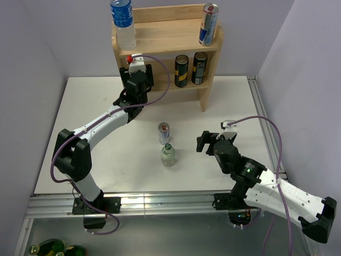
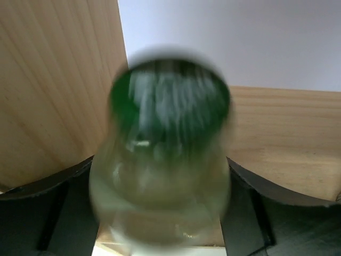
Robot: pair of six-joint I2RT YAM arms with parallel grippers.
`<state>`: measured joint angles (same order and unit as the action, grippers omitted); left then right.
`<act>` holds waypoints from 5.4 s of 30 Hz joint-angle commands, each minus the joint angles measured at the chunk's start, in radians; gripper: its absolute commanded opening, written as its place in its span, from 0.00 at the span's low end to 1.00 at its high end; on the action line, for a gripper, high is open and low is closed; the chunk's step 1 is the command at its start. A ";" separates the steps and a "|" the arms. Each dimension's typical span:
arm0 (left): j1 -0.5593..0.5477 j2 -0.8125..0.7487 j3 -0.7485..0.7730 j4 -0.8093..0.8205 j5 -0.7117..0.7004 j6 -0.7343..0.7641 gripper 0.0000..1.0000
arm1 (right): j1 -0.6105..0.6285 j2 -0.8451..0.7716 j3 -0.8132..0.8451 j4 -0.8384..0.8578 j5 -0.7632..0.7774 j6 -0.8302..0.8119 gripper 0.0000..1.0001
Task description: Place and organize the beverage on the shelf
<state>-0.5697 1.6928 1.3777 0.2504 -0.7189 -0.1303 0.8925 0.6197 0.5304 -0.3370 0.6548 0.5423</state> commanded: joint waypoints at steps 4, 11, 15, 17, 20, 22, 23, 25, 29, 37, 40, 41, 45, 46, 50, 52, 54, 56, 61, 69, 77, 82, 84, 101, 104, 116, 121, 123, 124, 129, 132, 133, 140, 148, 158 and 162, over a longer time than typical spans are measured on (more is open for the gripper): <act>0.031 -0.045 0.007 0.084 -0.060 -0.012 0.85 | 0.002 0.000 -0.009 0.021 0.023 0.008 0.98; 0.031 -0.051 -0.003 0.095 -0.070 -0.005 0.86 | 0.003 0.000 -0.009 0.023 0.022 0.007 0.98; 0.033 -0.053 -0.005 0.093 -0.079 -0.005 0.86 | 0.003 0.003 -0.007 0.023 0.022 0.005 0.98; 0.031 -0.061 -0.006 0.087 -0.085 -0.008 0.86 | 0.002 0.005 -0.007 0.024 0.022 0.005 0.98; 0.033 -0.073 -0.023 0.099 -0.085 -0.002 0.86 | 0.002 0.003 -0.009 0.024 0.022 0.005 0.98; 0.033 -0.070 -0.023 0.098 -0.094 0.001 0.86 | 0.003 0.003 -0.009 0.026 0.022 0.005 0.98; 0.033 -0.067 -0.023 0.098 -0.094 0.001 0.86 | 0.003 0.003 -0.009 0.026 0.022 0.007 0.98; 0.033 -0.068 -0.025 0.095 -0.093 -0.005 0.86 | 0.003 0.003 -0.009 0.023 0.023 0.007 0.98; 0.033 -0.079 -0.040 0.086 -0.099 -0.019 0.86 | 0.003 -0.002 -0.010 0.023 0.023 0.008 0.98; 0.031 -0.125 -0.077 0.079 -0.122 -0.022 0.88 | 0.002 0.002 -0.013 0.027 0.020 0.010 0.98; 0.033 -0.139 -0.091 0.072 -0.132 -0.029 0.89 | 0.002 0.003 -0.015 0.027 0.020 0.011 0.98; 0.031 -0.143 -0.100 0.072 -0.134 -0.032 0.89 | 0.003 0.000 -0.015 0.027 0.020 0.011 0.98; 0.033 -0.177 -0.126 0.047 -0.151 -0.058 0.90 | 0.003 -0.002 -0.015 0.026 0.022 0.013 0.98; 0.031 -0.198 -0.135 0.040 -0.148 -0.074 0.90 | 0.002 -0.003 -0.015 0.026 0.022 0.013 0.98; 0.030 -0.260 -0.187 0.001 -0.157 -0.104 0.90 | 0.003 -0.001 -0.015 0.027 0.023 0.013 0.98; 0.030 -0.301 -0.206 -0.016 -0.165 -0.121 0.90 | 0.002 0.000 -0.015 0.027 0.022 0.013 0.98; 0.028 -0.346 -0.230 -0.046 -0.168 -0.135 0.90 | 0.003 0.000 -0.017 0.029 0.020 0.013 0.98; 0.027 -0.376 -0.267 -0.049 -0.165 -0.144 0.90 | 0.003 0.002 -0.017 0.029 0.019 0.015 0.98; 0.027 -0.406 -0.301 -0.034 -0.174 -0.114 0.91 | 0.003 -0.003 -0.017 0.027 0.020 0.016 0.98; 0.028 -0.296 -0.336 -0.017 -0.059 -0.227 0.89 | 0.003 -0.023 -0.020 0.019 0.032 0.019 0.98; -0.006 -0.166 -0.355 0.089 0.021 -0.312 0.89 | 0.003 -0.015 -0.017 0.021 0.034 0.015 0.98; -0.036 -0.165 -0.332 0.073 -0.031 -0.296 0.89 | 0.003 -0.008 -0.012 0.019 0.037 0.016 0.98; -0.041 -0.176 -0.336 0.069 -0.042 -0.299 0.89 | 0.003 -0.011 -0.015 0.023 0.037 0.015 0.98; -0.174 -0.528 -0.485 -0.141 -0.188 -0.348 0.90 | 0.002 -0.012 -0.017 0.020 0.031 0.018 0.98; -0.229 -0.599 -0.518 -0.224 -0.168 -0.403 0.90 | 0.003 -0.018 -0.020 0.019 0.032 0.019 0.98; -0.554 -0.753 -0.765 -0.315 -0.146 -0.594 0.91 | 0.002 -0.014 -0.017 0.009 0.058 0.028 0.98; -0.688 -0.665 -0.838 -0.208 -0.182 -0.625 0.91 | 0.002 -0.003 -0.013 0.007 0.063 0.030 0.98; -0.743 -0.628 -0.850 -0.159 -0.209 -0.627 0.91 | 0.003 0.002 -0.012 0.004 0.065 0.031 0.98; -0.759 -0.590 -0.850 -0.140 -0.215 -0.621 0.91 | 0.003 0.003 -0.012 0.006 0.065 0.031 0.98; -0.823 -0.499 -0.833 -0.082 -0.229 -0.614 0.91 | 0.002 0.005 -0.012 0.004 0.066 0.031 0.98; -0.844 -0.447 -0.818 -0.079 -0.241 -0.626 0.91 | 0.002 0.008 -0.010 0.006 0.066 0.033 0.98; -0.849 -0.441 -0.813 -0.089 -0.260 -0.644 0.91 | 0.003 0.009 -0.010 0.006 0.066 0.033 0.98; -0.871 -0.377 -0.822 0.025 -0.223 -0.608 0.91 | 0.002 0.014 -0.012 0.012 0.065 0.031 0.98; -0.865 -0.139 -0.752 0.219 -0.234 -0.496 0.91 | 0.002 -0.009 -0.017 0.006 0.057 0.033 0.98; -0.773 -0.018 -0.733 0.348 -0.217 -0.450 0.88 | 0.002 -0.015 -0.018 0.006 0.051 0.033 0.98; -0.750 0.024 -0.727 0.366 -0.229 -0.445 0.76 | 0.002 -0.008 -0.018 0.007 0.051 0.031 0.98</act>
<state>-1.3338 1.6882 0.6182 0.5449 -0.9371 -0.5964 0.8925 0.6170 0.5156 -0.3378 0.6895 0.5610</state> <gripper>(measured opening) 0.804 0.981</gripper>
